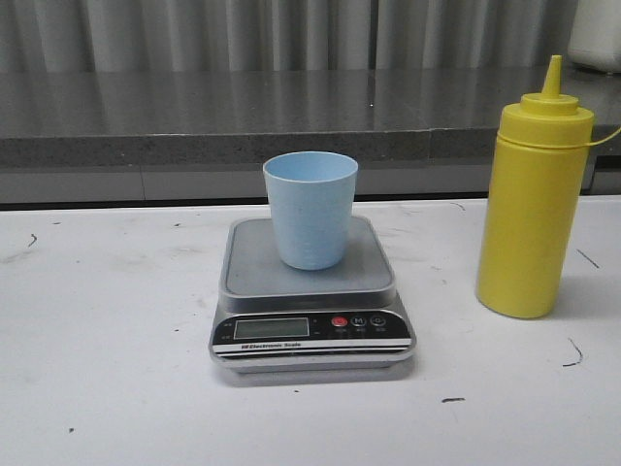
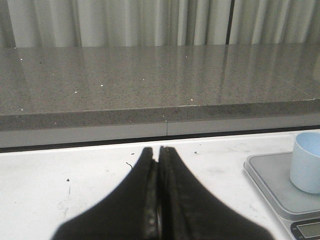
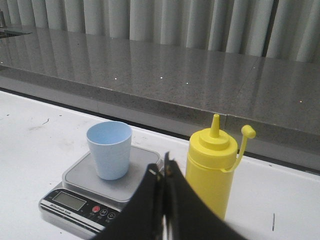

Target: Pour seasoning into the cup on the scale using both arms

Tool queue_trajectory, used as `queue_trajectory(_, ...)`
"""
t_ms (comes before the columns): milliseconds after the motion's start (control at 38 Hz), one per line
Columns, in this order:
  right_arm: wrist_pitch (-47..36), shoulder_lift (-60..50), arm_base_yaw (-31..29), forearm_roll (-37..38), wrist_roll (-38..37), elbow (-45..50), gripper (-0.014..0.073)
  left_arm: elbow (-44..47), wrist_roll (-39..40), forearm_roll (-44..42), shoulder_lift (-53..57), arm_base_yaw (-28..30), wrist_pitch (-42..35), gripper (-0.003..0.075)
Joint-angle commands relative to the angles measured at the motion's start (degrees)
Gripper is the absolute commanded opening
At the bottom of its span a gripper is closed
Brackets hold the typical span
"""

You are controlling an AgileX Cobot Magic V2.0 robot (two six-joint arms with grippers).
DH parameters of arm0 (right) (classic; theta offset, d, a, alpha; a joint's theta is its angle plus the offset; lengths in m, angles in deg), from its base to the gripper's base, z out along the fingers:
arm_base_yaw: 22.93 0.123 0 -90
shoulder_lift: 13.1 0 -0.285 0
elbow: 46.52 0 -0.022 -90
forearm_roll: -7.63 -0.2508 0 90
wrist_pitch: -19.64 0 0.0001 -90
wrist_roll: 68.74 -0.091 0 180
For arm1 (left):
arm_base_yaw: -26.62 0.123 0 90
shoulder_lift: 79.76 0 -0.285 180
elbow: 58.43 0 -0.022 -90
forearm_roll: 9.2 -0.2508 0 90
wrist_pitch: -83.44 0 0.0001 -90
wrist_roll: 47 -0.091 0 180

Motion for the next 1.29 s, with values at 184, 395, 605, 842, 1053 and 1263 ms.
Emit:
queue_trajectory(184,-4.27,0.42,-0.16,0.10,0.60,-1.94,-0.0111,-1.43,0.46,0.43,-0.88,0.12,-4.56,-0.0020)
queue_trajectory(395,-4.27,0.42,-0.16,0.10,0.60,-1.94,-0.0111,2.17,0.46,0.43,1.34,1.38,-7.06,-0.0020)
queue_trajectory(605,-4.25,0.48,-0.16,0.10,0.60,-1.93,-0.0111,10.36,0.46,1.68,4.21,6.97,-8.65,-0.0020)
queue_trajectory(842,-4.25,0.48,-0.16,0.10,0.60,-1.93,-0.0111,19.46,0.46,1.87,4.33,8.12,-17.74,-0.0020)
queue_trajectory(1053,-4.25,0.48,-0.16,0.10,0.60,-1.93,-0.0111,24.55,0.46,1.87,4.33,8.12,-27.65,-0.0020)
queue_trajectory(1263,-4.25,0.48,-0.16,0.10,0.60,-1.93,-0.0111,24.67,0.46,1.87,4.33,8.12,-27.73,-0.0020)
